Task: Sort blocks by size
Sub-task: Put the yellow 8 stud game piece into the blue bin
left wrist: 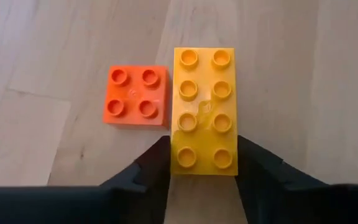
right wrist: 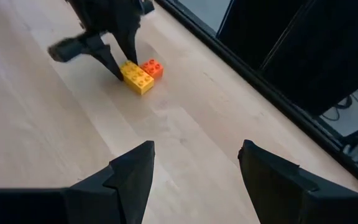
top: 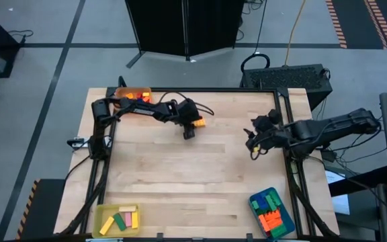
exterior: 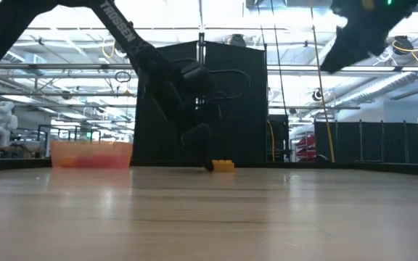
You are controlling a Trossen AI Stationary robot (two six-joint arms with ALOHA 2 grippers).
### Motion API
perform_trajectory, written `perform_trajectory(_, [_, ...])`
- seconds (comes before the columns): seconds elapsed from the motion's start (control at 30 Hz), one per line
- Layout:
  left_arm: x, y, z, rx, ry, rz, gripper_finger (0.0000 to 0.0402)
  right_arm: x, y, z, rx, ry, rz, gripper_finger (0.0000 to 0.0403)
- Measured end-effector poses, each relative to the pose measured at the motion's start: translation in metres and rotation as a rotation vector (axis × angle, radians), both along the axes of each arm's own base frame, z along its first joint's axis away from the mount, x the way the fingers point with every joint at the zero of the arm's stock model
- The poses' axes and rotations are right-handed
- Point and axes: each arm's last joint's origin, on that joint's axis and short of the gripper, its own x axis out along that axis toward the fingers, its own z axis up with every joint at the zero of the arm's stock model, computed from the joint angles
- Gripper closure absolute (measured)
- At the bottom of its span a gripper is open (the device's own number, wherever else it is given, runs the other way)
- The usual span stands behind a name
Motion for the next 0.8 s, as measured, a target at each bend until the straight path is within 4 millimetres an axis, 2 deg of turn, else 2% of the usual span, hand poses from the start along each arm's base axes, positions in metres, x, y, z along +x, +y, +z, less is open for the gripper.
perform_trajectory(0.07, [0.001, -0.003, 0.0, 0.003, -0.004, -0.009, 0.0271, 0.003, 0.0, -0.016, -0.01, -0.006, -0.002, 0.0177])
perform_trajectory(0.2, [0.004, -0.009, 0.001, 0.023, 0.002, -0.04, 0.0272, 0.009, 0.002, -0.039, -0.006, -0.064, 0.032, 0.0177])
perform_trajectory(0.3, [0.006, -0.017, 0.001, 0.026, 0.002, -0.063, 0.0272, 0.014, 0.005, -0.056, 0.037, -0.115, 0.123, 0.0177])
perform_trajectory(0.47, [0.012, -0.039, 0.01, 0.067, -0.012, -0.169, 0.0272, 0.015, 0.007, -0.081, 0.049, -0.181, 0.234, 0.0177])
perform_trajectory(0.63, [0.023, -0.069, 0.029, 0.107, -0.086, -0.283, 0.0272, 0.012, 0.007, -0.093, 0.009, -0.158, 0.271, 0.0177])
perform_trajectory(0.8, [0.038, -0.098, 0.047, 0.127, -0.171, -0.362, 0.0271, 0.02, 0.01, -0.098, 0.01, -0.134, 0.366, 0.0177])
